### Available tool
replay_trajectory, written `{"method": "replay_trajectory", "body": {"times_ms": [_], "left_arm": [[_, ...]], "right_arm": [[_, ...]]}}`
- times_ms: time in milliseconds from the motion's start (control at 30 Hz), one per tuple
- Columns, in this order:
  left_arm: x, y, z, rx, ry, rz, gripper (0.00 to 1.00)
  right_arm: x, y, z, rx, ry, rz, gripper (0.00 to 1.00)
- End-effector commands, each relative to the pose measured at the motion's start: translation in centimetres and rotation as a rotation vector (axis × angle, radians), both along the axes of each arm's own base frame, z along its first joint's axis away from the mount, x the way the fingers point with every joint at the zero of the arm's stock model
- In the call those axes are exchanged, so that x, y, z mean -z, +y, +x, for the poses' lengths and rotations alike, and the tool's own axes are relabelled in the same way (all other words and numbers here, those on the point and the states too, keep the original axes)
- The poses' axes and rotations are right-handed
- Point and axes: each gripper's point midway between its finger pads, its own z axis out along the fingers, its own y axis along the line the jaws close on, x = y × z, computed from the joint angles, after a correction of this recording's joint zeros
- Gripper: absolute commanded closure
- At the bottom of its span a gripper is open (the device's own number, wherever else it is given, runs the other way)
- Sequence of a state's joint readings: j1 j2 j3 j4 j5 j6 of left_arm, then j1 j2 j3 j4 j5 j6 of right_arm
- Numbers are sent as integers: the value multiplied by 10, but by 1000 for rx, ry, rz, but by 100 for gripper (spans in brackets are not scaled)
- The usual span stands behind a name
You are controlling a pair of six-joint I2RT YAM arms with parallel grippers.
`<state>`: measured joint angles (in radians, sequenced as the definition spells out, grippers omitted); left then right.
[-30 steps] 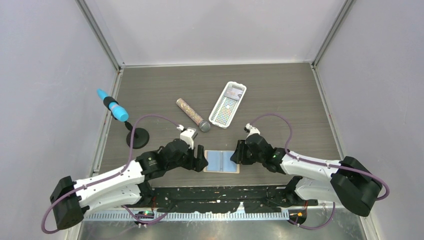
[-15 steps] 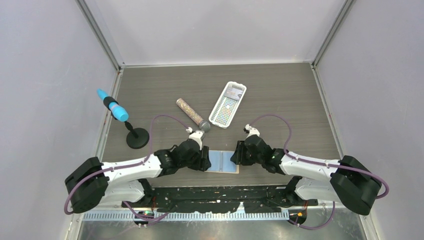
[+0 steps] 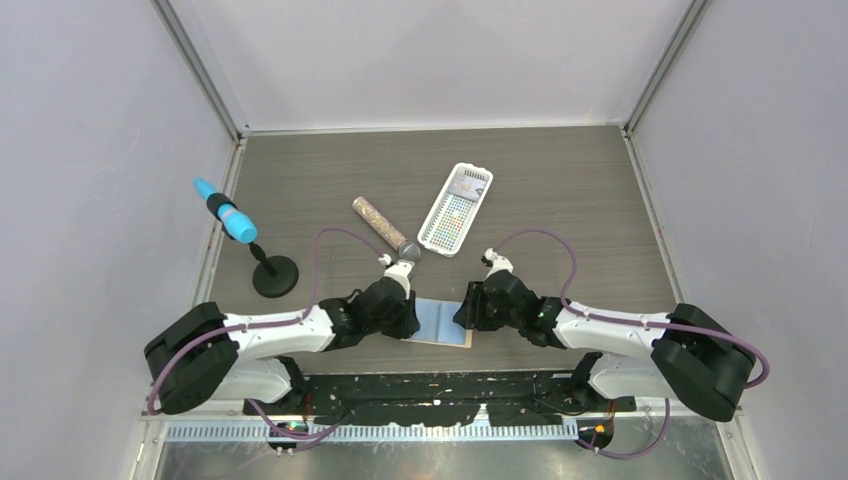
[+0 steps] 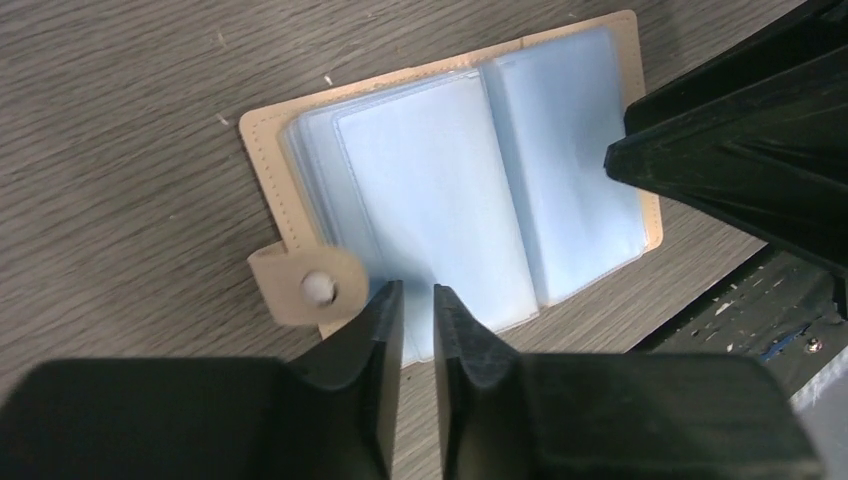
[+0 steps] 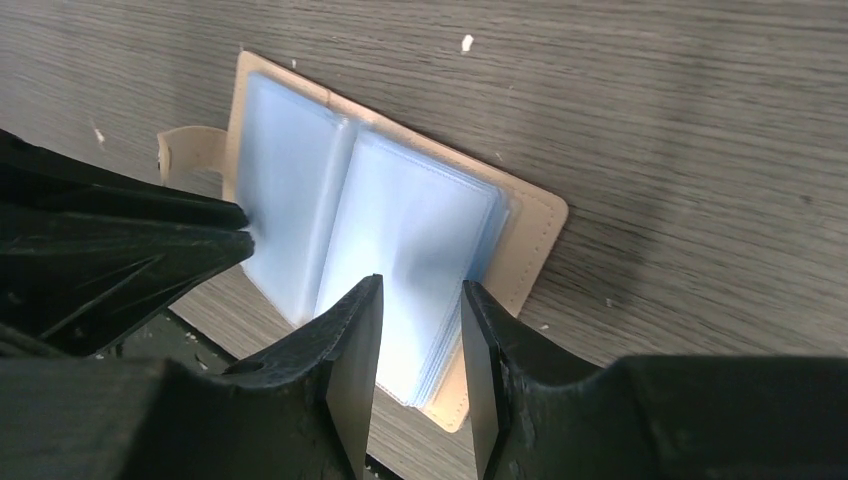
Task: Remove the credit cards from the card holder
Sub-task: Remove the credit card from the card holder.
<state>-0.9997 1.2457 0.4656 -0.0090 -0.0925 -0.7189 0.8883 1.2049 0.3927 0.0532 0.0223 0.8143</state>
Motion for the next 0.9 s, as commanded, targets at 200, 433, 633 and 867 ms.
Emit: {"method": "replay_trajectory", "body": {"times_ms": [200, 433, 633, 867], "left_arm": [[-5, -19, -2, 45, 2, -95, 88], [-7, -17, -6, 41, 9, -113, 88], [-7, -12, -10, 26, 19, -128, 88], [-8, -16, -18, 35, 33, -148, 87]], "right_arm": [[-25, 30, 2, 0, -17, 223, 58], [-33, 32, 7, 10, -49, 244, 58], [-15, 1, 7, 73, -33, 74, 53], [-22, -9, 6, 96, -49, 56, 50]]}}
